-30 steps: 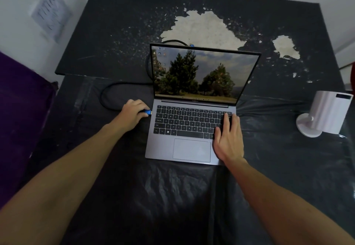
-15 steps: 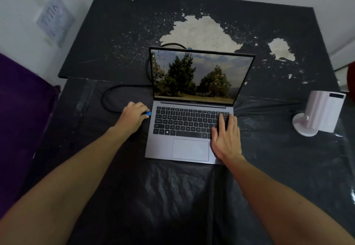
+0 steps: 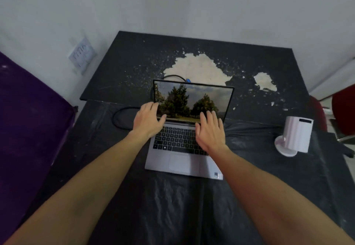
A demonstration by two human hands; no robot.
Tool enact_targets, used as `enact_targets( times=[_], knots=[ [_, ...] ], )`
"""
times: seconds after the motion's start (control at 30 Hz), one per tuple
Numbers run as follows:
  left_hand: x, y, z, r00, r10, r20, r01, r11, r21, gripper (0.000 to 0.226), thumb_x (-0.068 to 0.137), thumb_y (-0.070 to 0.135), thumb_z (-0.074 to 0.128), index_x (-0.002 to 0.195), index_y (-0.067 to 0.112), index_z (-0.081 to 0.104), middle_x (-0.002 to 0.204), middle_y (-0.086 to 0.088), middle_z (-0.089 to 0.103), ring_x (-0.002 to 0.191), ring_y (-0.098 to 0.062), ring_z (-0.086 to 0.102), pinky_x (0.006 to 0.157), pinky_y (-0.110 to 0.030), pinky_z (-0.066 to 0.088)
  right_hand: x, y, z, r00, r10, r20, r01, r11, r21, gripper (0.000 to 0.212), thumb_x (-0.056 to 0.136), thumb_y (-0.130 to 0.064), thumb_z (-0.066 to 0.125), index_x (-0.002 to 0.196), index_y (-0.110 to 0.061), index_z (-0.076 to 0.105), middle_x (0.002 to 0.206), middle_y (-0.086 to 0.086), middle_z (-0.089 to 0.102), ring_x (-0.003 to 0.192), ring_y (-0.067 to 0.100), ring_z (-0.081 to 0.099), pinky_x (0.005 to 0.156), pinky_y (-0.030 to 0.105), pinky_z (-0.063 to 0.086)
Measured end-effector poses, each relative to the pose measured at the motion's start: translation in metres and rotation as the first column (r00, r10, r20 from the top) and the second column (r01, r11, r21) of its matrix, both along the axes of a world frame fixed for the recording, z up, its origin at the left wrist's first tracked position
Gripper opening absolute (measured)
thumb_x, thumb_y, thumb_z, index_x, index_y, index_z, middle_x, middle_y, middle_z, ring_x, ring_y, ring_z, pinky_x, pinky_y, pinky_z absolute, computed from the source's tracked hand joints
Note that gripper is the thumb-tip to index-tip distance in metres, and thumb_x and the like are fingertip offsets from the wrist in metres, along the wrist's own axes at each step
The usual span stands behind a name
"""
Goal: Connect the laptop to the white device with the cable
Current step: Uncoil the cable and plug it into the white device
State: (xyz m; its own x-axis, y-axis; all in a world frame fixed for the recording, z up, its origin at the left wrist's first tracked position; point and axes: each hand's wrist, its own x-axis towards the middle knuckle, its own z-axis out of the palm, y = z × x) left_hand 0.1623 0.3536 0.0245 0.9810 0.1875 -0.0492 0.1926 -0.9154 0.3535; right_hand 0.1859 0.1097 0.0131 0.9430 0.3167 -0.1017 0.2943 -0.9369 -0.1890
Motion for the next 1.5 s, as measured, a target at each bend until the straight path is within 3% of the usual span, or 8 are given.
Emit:
enact_targets(
  times=[0.1,0.23,0.4,0.67,0.83,1.17,1.37,1.5],
  knots=[
    [0.022,0.005,0.040,0.993,0.047,0.107,-0.043,0.998,-0.039,0.061,0.096,0.049,0.047,0.144,0.013,0.039,0.149,-0.007,0.040,0.139,-0.026,0.030,0.110,-0.044,0.035,0.029,0.018,0.040,0.993,0.063,0.104,-0.069,0.996,0.049,0.050,0.104,-0.035,0.032,0.147,-0.010,0.040,0.150,0.013,0.043,0.147,0.033,0.029,0.117,0.050,0.027],
    [0.060,0.030,0.079,0.971,0.119,0.209,-0.104,0.991,-0.084,0.055,0.096,0.047,0.047,0.136,0.010,0.046,0.143,-0.008,0.045,0.133,-0.026,0.036,0.105,-0.042,0.039,0.075,0.045,0.083,0.963,0.124,0.239,-0.150,0.984,0.093,0.039,0.102,-0.034,0.035,0.127,-0.011,0.055,0.124,0.009,0.056,0.120,0.029,0.050,0.099,0.043,0.042],
    [0.107,0.066,0.087,0.960,0.193,0.201,-0.171,0.978,-0.123,0.047,0.096,0.044,0.047,0.127,0.009,0.052,0.135,-0.008,0.049,0.124,-0.027,0.042,0.099,-0.045,0.043,0.123,0.083,0.100,0.964,0.167,0.206,-0.193,0.974,0.115,0.036,0.102,-0.033,0.033,0.116,-0.012,0.059,0.119,0.008,0.059,0.113,0.027,0.052,0.095,0.042,0.041],
    [0.161,0.107,0.030,0.978,0.208,-0.016,-0.208,0.967,-0.149,0.041,0.098,0.042,0.048,0.125,0.012,0.053,0.128,-0.007,0.053,0.119,-0.028,0.046,0.096,-0.045,0.045,0.185,0.139,0.087,0.972,0.200,0.124,-0.213,0.972,0.100,0.043,0.103,-0.035,0.028,0.122,-0.011,0.059,0.124,0.009,0.059,0.117,0.029,0.052,0.097,0.045,0.042],
    [0.186,0.119,-0.030,0.943,0.143,-0.300,-0.207,0.959,-0.192,0.018,0.091,0.033,0.059,0.104,0.021,0.061,0.112,-0.007,0.064,0.098,-0.025,0.059,0.088,-0.044,0.052,0.216,0.162,0.069,0.974,0.205,0.097,-0.213,0.974,0.082,0.043,0.103,-0.035,0.029,0.121,-0.010,0.059,0.125,0.011,0.060,0.117,0.031,0.052,0.094,0.047,0.042],
    [0.210,0.099,-0.080,0.837,0.307,-0.453,-0.349,0.937,-0.009,0.031,0.090,0.009,0.062,0.119,-0.003,0.056,0.128,-0.024,0.051,0.109,-0.039,0.056,0.085,-0.040,0.047,0.234,0.142,0.049,0.978,0.185,0.099,-0.190,0.981,0.038,0.045,0.104,-0.036,0.029,0.126,-0.012,0.058,0.128,0.010,0.059,0.117,0.031,0.051,0.095,0.046,0.041],
    [0.233,0.113,-0.035,0.927,0.324,-0.188,-0.360,0.909,-0.209,0.013,0.089,0.017,0.063,0.099,0.010,0.061,0.107,-0.021,0.065,0.090,-0.036,0.065,0.080,-0.040,0.056,0.236,0.121,0.068,0.990,0.114,0.078,-0.123,0.986,0.115,0.042,0.101,-0.031,0.040,0.138,-0.012,0.046,0.136,0.011,0.051,0.122,0.031,0.049,0.099,0.047,0.041],
    [0.252,0.100,0.040,0.977,0.194,0.086,-0.152,0.923,-0.353,0.008,0.092,0.009,0.062,0.093,0.016,0.059,0.101,-0.012,0.059,0.077,-0.027,0.066,0.075,-0.042,0.058,0.238,0.105,0.094,0.999,-0.029,0.041,0.017,0.962,0.272,0.076,0.095,-0.027,0.056,0.158,-0.014,0.015,0.158,0.012,0.029,0.141,0.032,0.034,0.111,0.050,0.037]
  ],
)
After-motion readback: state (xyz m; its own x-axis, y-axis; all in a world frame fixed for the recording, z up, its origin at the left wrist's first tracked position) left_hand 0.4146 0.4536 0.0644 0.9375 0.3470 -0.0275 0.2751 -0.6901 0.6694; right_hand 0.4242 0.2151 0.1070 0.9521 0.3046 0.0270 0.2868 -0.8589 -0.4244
